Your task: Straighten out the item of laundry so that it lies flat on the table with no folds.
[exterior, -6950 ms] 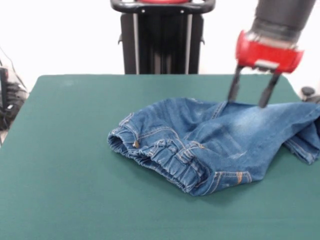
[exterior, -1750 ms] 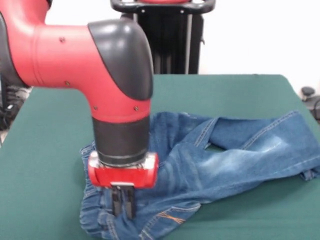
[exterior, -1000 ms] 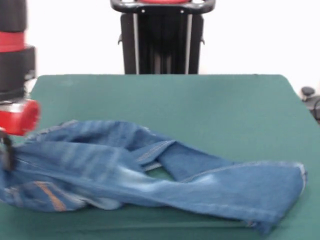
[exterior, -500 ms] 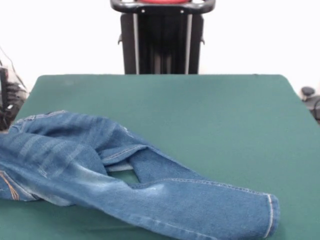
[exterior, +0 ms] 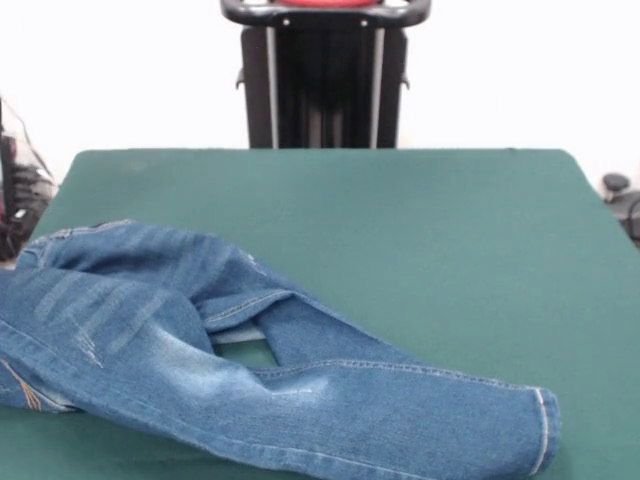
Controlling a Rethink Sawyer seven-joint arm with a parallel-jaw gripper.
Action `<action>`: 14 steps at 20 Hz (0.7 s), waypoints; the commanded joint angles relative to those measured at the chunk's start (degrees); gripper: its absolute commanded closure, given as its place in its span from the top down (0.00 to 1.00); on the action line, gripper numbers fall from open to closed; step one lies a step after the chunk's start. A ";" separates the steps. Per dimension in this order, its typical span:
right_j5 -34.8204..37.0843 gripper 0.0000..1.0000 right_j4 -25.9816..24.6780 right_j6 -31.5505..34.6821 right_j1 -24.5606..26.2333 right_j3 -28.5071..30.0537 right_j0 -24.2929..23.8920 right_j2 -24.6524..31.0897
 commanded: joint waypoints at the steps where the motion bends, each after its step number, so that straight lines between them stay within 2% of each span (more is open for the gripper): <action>1: 8.05 1.00 -1.83 -16.52 3.03 7.13 4.04 5.57; 7: 9.03 1.00 -1.67 -15.55 1.97 8.54 4.51 5.13; 14: 9.10 1.00 -1.45 -10.00 -3.32 13.47 7.12 2.80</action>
